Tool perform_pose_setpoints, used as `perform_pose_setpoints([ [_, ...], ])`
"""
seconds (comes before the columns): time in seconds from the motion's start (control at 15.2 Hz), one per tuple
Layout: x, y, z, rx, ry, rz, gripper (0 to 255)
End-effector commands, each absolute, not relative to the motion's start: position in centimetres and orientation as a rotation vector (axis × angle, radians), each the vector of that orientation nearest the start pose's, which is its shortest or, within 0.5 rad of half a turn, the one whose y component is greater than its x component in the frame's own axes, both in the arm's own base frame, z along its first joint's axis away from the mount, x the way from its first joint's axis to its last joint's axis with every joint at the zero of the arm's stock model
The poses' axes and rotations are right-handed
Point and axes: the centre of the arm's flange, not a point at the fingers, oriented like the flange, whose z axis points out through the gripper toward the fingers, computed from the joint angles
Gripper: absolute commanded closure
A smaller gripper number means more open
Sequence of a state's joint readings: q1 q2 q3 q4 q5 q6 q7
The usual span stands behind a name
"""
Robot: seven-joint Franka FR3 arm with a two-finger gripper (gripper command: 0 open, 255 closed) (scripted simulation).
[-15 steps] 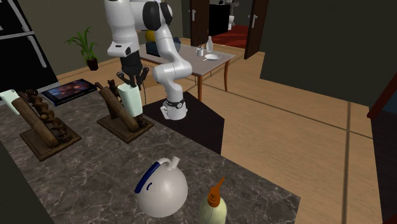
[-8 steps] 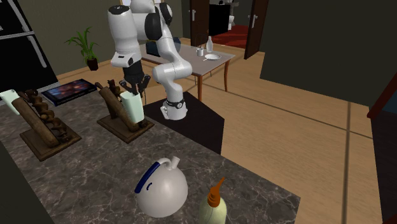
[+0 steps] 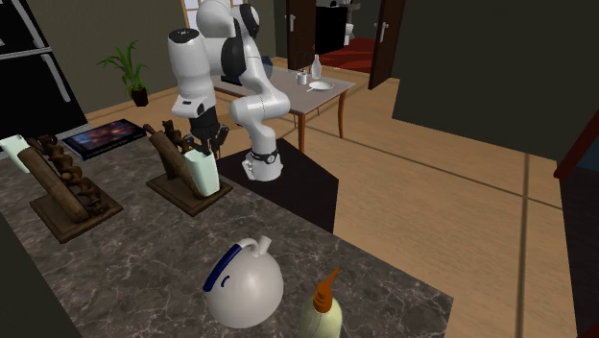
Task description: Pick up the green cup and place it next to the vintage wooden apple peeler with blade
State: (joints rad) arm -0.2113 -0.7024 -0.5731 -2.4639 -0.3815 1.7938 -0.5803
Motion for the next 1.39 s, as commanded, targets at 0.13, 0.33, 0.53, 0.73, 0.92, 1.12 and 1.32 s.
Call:
perform_pose_setpoints([
  [0.13,22.6,-29.5,46.5,-3.132,-0.019,0.053,255],
  [0.33,22.6,-29.5,44.9,-3.132,-0.019,0.053,255],
  [0.53,22.6,-29.5,43.3,-3.132,-0.019,0.053,255],
  [0.73,22.6,-29.5,41.7,-3.132,-0.019,0.053,255],
  [0.92,22.6,-29.5,40.1,-3.132,-0.019,0.053,255],
  [1.12,22.6,-29.5,40.1,-3.132,-0.02,0.053,255],
  [1.32,22.6,-29.5,40.1,-3.132,-0.019,0.053,255],
])
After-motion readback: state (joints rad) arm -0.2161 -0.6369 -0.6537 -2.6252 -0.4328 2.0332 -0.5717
